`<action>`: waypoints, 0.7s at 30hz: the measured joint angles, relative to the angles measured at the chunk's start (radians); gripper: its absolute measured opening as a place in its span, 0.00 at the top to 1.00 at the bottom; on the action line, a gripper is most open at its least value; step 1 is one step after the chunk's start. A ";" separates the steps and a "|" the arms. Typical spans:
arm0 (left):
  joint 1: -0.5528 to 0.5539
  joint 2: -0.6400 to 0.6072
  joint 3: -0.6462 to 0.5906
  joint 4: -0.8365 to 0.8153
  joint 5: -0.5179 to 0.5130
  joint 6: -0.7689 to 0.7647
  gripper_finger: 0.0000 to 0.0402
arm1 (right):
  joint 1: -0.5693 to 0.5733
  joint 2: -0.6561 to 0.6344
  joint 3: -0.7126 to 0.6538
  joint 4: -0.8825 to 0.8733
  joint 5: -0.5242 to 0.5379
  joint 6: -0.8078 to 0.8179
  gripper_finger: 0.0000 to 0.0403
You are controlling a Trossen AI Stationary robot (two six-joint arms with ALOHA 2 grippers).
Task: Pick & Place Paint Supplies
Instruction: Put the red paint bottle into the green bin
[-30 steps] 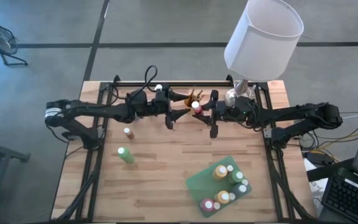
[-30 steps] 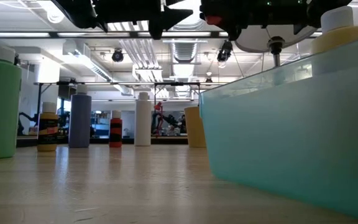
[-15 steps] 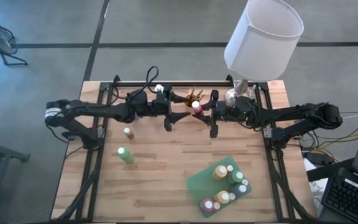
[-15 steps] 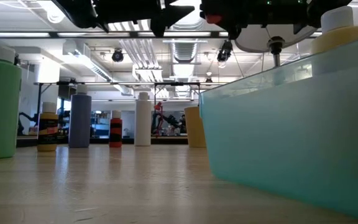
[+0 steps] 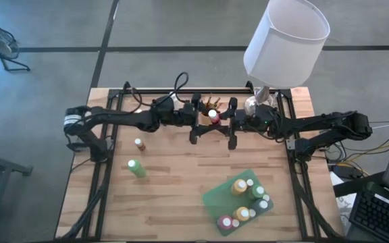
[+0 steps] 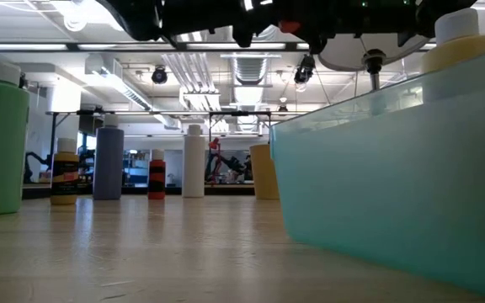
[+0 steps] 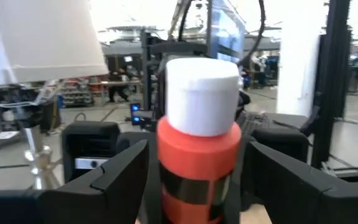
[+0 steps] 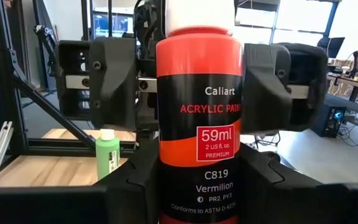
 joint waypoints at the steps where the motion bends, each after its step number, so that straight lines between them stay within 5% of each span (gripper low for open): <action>1: 0.000 0.007 0.006 -0.002 0.012 0.000 0.31 | 0.000 0.000 0.000 -0.002 0.000 0.000 0.67; 11: 0.000 0.043 0.036 -0.010 0.011 -0.002 0.33 | 0.000 0.000 0.000 -0.009 -0.001 0.002 0.66; 21: 0.000 0.021 0.033 -0.016 0.011 -0.003 0.52 | 0.000 0.000 0.000 -0.008 -0.001 0.001 0.69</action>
